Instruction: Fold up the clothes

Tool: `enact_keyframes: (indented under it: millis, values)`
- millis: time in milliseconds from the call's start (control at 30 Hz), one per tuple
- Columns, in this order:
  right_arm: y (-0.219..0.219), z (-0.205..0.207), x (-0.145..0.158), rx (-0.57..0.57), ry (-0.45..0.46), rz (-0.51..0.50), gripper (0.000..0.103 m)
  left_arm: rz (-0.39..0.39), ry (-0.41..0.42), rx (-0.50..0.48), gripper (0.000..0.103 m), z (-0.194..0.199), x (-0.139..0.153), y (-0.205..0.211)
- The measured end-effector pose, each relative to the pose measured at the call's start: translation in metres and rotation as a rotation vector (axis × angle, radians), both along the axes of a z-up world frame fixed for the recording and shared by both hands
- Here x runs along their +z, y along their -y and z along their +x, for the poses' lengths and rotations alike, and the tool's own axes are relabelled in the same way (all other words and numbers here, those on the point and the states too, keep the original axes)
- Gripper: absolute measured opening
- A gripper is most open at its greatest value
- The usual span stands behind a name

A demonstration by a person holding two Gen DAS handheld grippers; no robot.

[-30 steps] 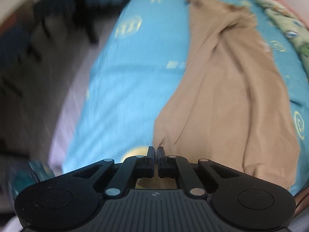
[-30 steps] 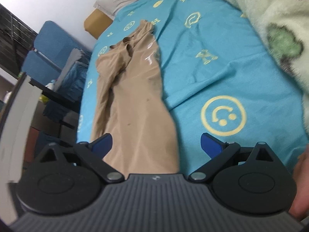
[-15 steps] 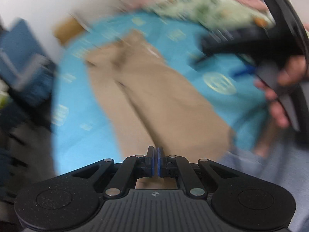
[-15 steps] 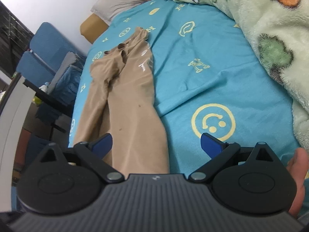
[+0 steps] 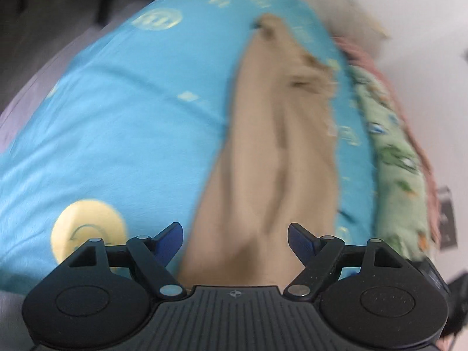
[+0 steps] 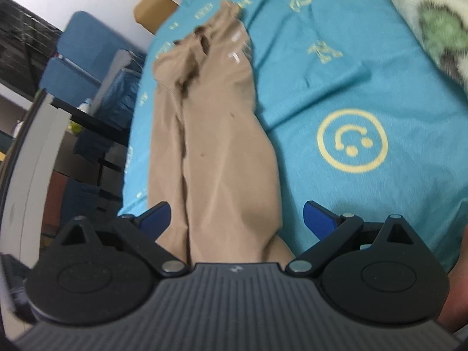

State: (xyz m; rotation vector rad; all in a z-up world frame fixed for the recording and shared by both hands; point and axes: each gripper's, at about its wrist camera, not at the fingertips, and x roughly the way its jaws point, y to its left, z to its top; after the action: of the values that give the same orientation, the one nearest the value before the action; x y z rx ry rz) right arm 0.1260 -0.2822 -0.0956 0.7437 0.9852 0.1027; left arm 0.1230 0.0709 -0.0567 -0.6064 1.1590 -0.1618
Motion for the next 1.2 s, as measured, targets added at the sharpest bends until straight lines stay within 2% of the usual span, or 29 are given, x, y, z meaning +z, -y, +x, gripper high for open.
enact_keyframes:
  millis: [133, 167, 267, 333, 367, 400, 467, 533, 600, 667, 700, 800, 867, 967, 1033, 1067, 1100, 1133, 1167, 1200]
  values:
    - [0.000, 0.006, -0.013, -0.017, -0.071, -0.008, 0.092, 0.038, -0.065, -0.005, 0.082, 0.011, -0.019, -0.001]
    - [-0.001, 0.007, -0.017, -0.017, -0.090, -0.012, 0.083, 0.046, -0.058, -0.022, 0.083, 0.013, -0.022, 0.000]
    - [-0.005, 0.012, -0.026, 0.006, -0.140, -0.003, 0.078, 0.046, -0.037, -0.078, 0.082, 0.016, -0.029, -0.001]
    - [-0.007, 0.013, -0.030, 0.035, -0.159, 0.020, 0.071, -0.005, -0.024, -0.131, 0.062, 0.012, -0.031, -0.001]
    - [-0.008, 0.013, -0.032, 0.052, -0.170, 0.035, 0.064, -0.023, -0.029, -0.156, 0.057, 0.011, -0.032, 0.000]
    - [-0.009, 0.012, -0.033, 0.069, -0.182, 0.049, 0.060, -0.023, -0.023, -0.167, 0.046, 0.008, -0.033, 0.000]
    - [-0.012, 0.009, -0.032, 0.089, -0.200, 0.042, 0.039, -0.032, -0.025, -0.173, 0.038, 0.004, -0.033, -0.002]
    - [-0.013, 0.005, -0.030, 0.093, -0.211, 0.021, 0.039, -0.043, -0.036, -0.172, 0.031, 0.000, -0.034, -0.005]
    - [-0.015, 0.002, -0.029, 0.100, -0.226, -0.006, 0.040, -0.027, -0.058, -0.168, 0.032, -0.004, -0.035, -0.006]
    - [-0.019, -0.001, -0.028, 0.107, -0.237, -0.041, 0.040, -0.001, -0.078, -0.173, 0.041, -0.001, -0.038, -0.003]
    - [-0.020, -0.002, -0.028, 0.113, -0.241, -0.051, 0.043, -0.003, -0.085, -0.185, 0.053, -0.001, -0.039, -0.002]
    - [-0.023, -0.004, -0.027, 0.149, -0.245, -0.062, 0.056, -0.006, -0.103, -0.221, 0.071, 0.000, -0.040, 0.002]
    - [-0.028, -0.006, -0.026, 0.182, -0.243, -0.086, 0.058, -0.002, -0.102, -0.251, 0.074, -0.001, -0.042, 0.005]
    - [-0.043, -0.008, -0.021, 0.266, -0.239, -0.186, 0.058, 0.019, -0.102, -0.263, 0.064, 0.000, -0.043, 0.009]
    - [-0.053, -0.011, -0.017, 0.325, -0.229, -0.226, 0.059, 0.019, -0.100, -0.271, 0.052, -0.001, -0.044, 0.010]
    - [-0.058, -0.013, -0.016, 0.354, -0.224, -0.244, 0.054, 0.018, -0.096, -0.278, 0.048, -0.002, -0.043, 0.009]
    - [-0.061, -0.015, -0.014, 0.375, -0.215, -0.259, 0.047, 0.021, -0.093, -0.281, 0.038, -0.003, -0.043, 0.008]
    - [-0.062, -0.018, -0.011, 0.376, -0.199, -0.282, 0.027, 0.026, -0.086, -0.282, 0.027, -0.003, -0.041, 0.008]
    - [-0.063, -0.022, -0.007, 0.368, -0.181, -0.311, 0.016, 0.032, -0.073, -0.285, 0.023, -0.004, -0.038, 0.008]
    - [-0.063, -0.026, -0.001, 0.361, -0.156, -0.327, 0.014, 0.035, -0.058, -0.286, 0.019, -0.006, -0.035, 0.009]
